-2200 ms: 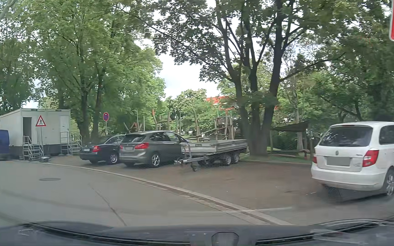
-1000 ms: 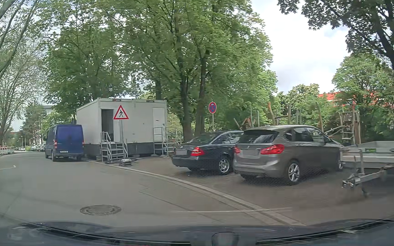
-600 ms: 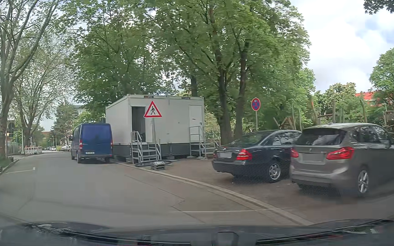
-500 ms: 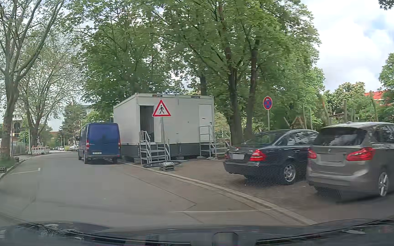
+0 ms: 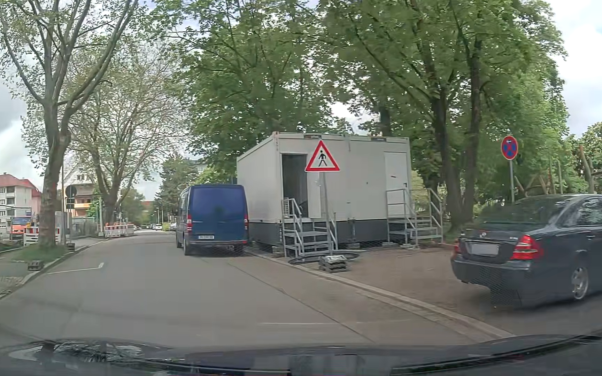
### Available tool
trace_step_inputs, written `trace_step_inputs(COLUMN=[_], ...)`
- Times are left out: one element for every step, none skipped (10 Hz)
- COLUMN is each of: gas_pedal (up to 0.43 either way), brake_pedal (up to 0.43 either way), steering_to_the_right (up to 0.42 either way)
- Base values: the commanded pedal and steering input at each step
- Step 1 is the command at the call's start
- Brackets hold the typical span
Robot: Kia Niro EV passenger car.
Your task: Follow the waypoints while adhering to traffic rules and regulations
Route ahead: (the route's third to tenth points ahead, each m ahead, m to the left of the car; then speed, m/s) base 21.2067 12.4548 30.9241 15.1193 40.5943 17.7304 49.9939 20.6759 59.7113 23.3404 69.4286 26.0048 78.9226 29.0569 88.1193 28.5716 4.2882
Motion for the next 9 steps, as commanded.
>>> trace_step_inputs(gas_pedal=[0.098,0.098,0.098,0.098,0.098,0.098,0.098,0.098,0.098], brake_pedal=[0.0,0.0,0.0,0.0,0.0,0.0,0.0,0.0,0.0], steering_to_the_right=[-0.337,-0.337,-0.337,-0.334,-0.327,-0.318,-0.303,-0.29,-0.277])
